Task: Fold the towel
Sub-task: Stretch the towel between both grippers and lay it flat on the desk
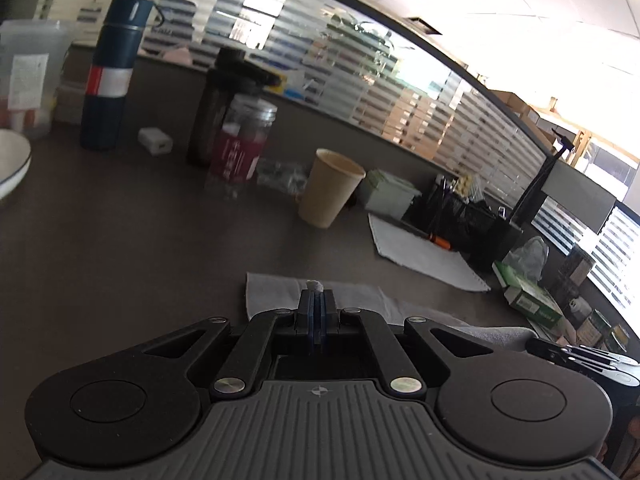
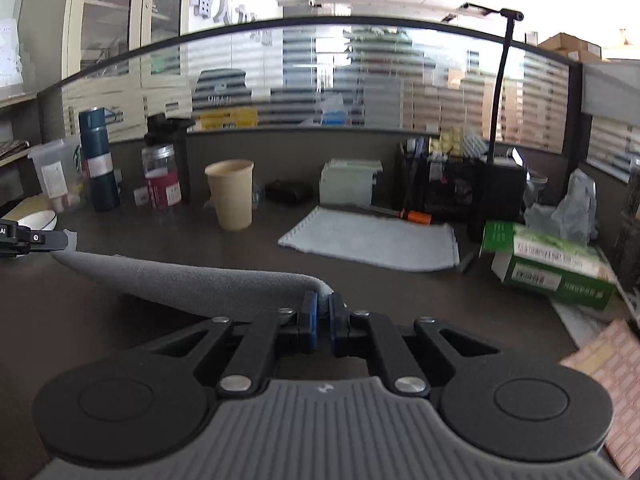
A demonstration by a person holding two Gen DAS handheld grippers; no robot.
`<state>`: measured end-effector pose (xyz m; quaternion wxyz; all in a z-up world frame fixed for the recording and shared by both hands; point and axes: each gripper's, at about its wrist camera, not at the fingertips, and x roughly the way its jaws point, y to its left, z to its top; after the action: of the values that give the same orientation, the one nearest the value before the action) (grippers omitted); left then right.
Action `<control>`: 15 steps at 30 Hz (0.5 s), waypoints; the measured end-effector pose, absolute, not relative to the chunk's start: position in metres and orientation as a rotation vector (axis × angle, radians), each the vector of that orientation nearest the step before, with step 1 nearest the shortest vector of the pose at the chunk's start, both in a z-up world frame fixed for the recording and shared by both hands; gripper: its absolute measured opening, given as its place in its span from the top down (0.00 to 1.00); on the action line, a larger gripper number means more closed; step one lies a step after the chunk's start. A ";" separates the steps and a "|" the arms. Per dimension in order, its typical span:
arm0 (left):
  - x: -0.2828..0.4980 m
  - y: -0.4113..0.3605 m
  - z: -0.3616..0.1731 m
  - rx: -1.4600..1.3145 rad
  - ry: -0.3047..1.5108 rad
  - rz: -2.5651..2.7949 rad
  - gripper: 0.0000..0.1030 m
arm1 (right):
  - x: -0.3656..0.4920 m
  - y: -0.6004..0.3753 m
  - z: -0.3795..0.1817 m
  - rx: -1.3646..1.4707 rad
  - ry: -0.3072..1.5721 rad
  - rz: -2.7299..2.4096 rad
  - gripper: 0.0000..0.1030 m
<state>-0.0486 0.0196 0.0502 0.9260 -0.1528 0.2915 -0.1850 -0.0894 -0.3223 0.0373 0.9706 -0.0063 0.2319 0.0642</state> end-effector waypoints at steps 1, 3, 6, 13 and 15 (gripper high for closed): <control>-0.053 0.019 0.046 -0.313 0.612 -0.381 0.95 | -0.093 -0.321 0.029 -0.020 0.493 0.133 0.93; -0.059 0.019 0.040 -0.305 0.632 -0.384 0.95 | -0.098 -0.318 0.018 -0.038 0.529 0.133 0.93; -0.069 0.020 0.034 -0.295 0.655 -0.390 0.94 | -0.106 -0.315 0.010 -0.048 0.567 0.135 0.92; -0.087 0.033 0.024 -0.280 0.697 -0.363 0.92 | -0.122 -0.312 0.013 -0.089 0.593 0.139 0.76; -0.094 0.042 0.023 -0.275 0.696 -0.346 0.92 | -0.128 -0.313 0.014 -0.098 0.595 0.133 0.62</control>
<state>-0.0943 0.0419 0.0235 0.9163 -0.1334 0.3383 -0.1680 -0.1278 -0.3133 0.0145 0.9527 -0.0483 0.2928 0.0654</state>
